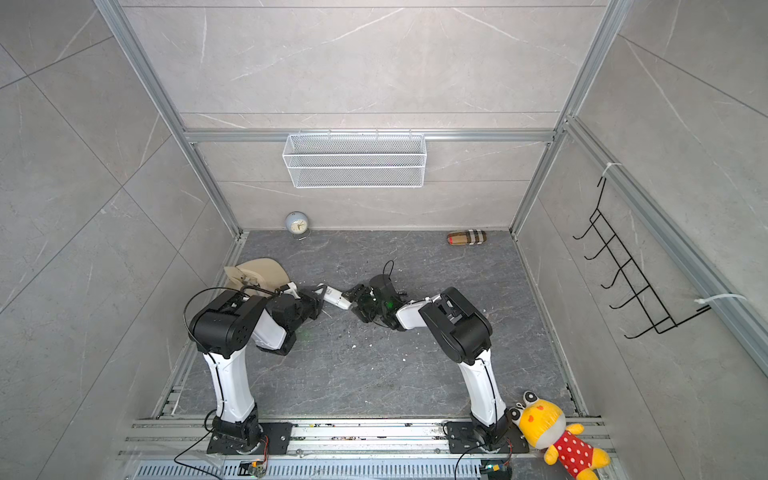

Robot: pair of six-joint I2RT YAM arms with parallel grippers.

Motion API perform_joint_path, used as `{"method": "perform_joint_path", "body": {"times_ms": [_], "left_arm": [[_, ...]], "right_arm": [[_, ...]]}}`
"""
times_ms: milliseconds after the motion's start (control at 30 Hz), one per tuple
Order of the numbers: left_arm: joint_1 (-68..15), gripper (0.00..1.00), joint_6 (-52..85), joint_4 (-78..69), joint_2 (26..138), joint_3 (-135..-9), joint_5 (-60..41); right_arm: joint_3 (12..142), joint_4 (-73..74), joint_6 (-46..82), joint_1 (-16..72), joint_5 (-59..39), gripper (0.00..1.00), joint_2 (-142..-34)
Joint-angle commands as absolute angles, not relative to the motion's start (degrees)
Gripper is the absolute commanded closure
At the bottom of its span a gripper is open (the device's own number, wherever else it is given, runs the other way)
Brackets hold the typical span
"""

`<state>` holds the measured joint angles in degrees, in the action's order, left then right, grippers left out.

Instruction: Load the batteries into the remote control

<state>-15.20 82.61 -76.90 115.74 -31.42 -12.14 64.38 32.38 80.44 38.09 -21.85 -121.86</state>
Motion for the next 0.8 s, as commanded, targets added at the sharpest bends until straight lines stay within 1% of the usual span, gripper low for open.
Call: {"method": "perform_joint_path", "body": {"times_ms": [0,167,600,767], "left_arm": [[-15.6,1.0,83.2,-81.1,112.7,-33.0,-11.8],[-15.7,1.0,83.6,-81.1,111.3,-32.3,-11.2],[-15.7,1.0,83.6,-81.1,110.7,-31.8,-11.5],[-15.9,1.0,83.2,-81.1,110.7,-31.9,-11.8]], "right_arm": [[63.6,31.6,82.4,38.6,-20.1,0.3,-123.6],[65.0,30.6,83.3,38.6,-18.6,0.37,-124.2],[68.0,29.9,83.1,38.7,-19.3,0.38,-124.8],[68.9,29.4,83.1,38.7,-19.3,0.42,-125.3]]}}
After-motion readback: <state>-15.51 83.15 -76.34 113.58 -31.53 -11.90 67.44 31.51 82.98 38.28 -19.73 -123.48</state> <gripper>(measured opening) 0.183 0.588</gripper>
